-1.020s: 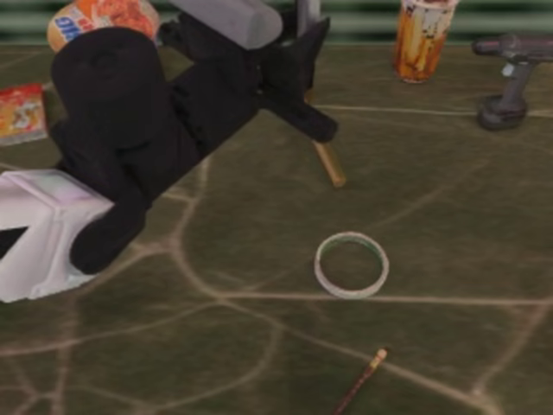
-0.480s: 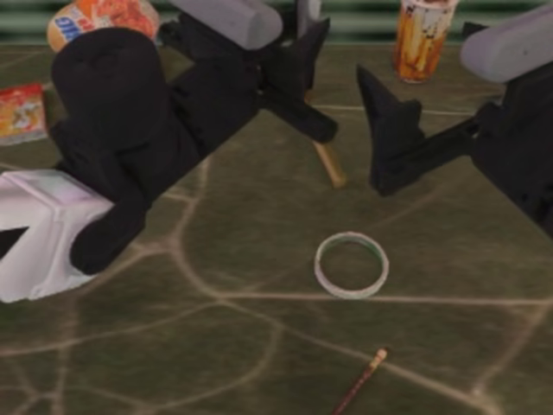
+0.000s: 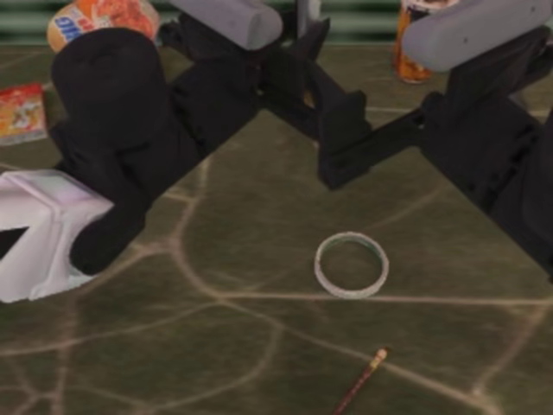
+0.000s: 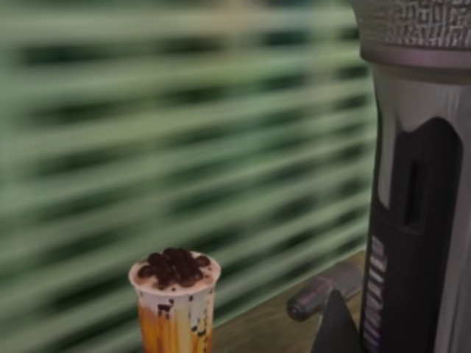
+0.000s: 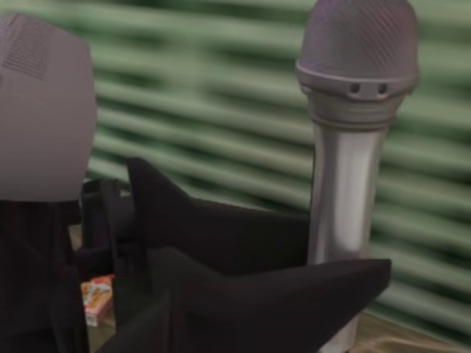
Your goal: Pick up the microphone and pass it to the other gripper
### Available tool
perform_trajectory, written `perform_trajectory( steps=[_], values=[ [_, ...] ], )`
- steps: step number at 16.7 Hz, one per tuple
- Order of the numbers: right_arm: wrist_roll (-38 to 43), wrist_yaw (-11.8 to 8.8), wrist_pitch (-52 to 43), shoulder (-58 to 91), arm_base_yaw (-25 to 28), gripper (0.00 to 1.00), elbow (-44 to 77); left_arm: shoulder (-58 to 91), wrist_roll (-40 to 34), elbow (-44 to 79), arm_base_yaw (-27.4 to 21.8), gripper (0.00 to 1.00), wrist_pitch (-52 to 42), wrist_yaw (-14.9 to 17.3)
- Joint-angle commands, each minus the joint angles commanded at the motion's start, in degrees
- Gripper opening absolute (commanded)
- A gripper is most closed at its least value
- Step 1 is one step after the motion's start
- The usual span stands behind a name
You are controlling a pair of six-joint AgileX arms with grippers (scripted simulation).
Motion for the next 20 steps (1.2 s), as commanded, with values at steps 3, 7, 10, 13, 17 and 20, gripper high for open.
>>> perform_trajectory(
  steps=[3,7,10,13,17,20],
  values=[
    [0.0,-0.5,0.6,2.3,-0.4,1.00,2.0,0.0,0.0,0.0,0.0,0.00,0.0,0.0],
    [-0.1,-2.3,3.2,12.7,-2.4,1.00,9.7,0.0,0.0,0.0,0.0,0.00,0.0,0.0],
    [-0.1,-4.0,4.9,20.2,-4.2,1.00,15.2,0.0,0.0,0.0,0.0,0.00,0.0,0.0],
    [-0.1,-4.8,5.6,22.8,-5.0,1.00,17.3,0.0,0.0,0.0,0.0,0.00,0.0,0.0],
    [-0.1,-4.8,5.6,22.8,-5.0,0.92,17.3,0.0,0.0,0.0,0.0,0.00,0.0,0.0],
    [-0.1,-4.8,5.6,22.8,-5.0,0.70,17.3,0.0,0.0,0.0,0.0,0.00,0.0,0.0]
  ],
)
